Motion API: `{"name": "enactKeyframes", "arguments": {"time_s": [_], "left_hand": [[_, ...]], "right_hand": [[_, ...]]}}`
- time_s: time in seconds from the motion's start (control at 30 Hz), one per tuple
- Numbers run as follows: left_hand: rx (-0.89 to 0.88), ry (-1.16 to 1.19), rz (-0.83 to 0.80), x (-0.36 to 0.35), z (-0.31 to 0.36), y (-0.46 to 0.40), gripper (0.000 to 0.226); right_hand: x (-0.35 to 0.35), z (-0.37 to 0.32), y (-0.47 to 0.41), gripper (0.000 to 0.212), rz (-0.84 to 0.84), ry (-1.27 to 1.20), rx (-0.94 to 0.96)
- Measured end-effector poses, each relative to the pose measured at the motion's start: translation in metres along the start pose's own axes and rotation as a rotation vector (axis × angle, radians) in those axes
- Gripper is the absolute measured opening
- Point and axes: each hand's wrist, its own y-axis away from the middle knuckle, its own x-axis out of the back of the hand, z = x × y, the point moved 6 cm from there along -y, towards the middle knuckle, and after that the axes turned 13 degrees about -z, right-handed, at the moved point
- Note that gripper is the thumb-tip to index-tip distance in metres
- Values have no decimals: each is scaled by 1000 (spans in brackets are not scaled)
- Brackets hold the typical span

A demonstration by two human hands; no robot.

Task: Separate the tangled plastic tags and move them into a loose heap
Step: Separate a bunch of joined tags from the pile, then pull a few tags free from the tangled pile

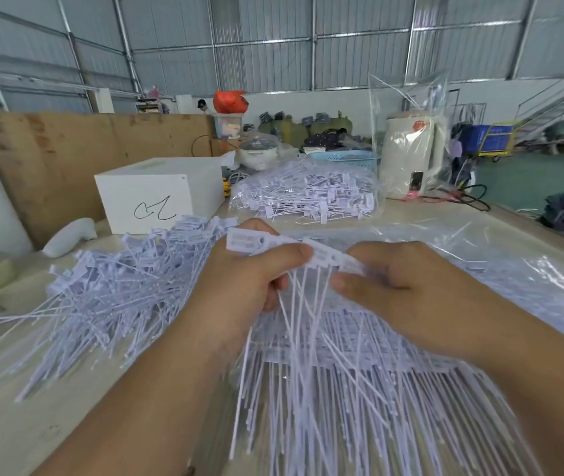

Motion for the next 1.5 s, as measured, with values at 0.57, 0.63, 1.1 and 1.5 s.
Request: {"name": "enactKeyframes", "arguments": {"time_s": [0.57, 0.63, 1.1, 1.5], "left_hand": [[72, -66, -130, -5, -5, -1, 22], [70, -73, -138, -6, -5, 0, 27], [-34, 79, -50, -6, 0, 1, 27], [34, -124, -130, -4, -5, -1, 19]], "right_hand": [[2, 6, 1, 40, -166, -144, -53], [1, 7, 1, 40, -164, -120, -51], [0, 3, -3, 42, 175, -390, 2], [1, 10, -4, 40, -74, -368, -8]]}}
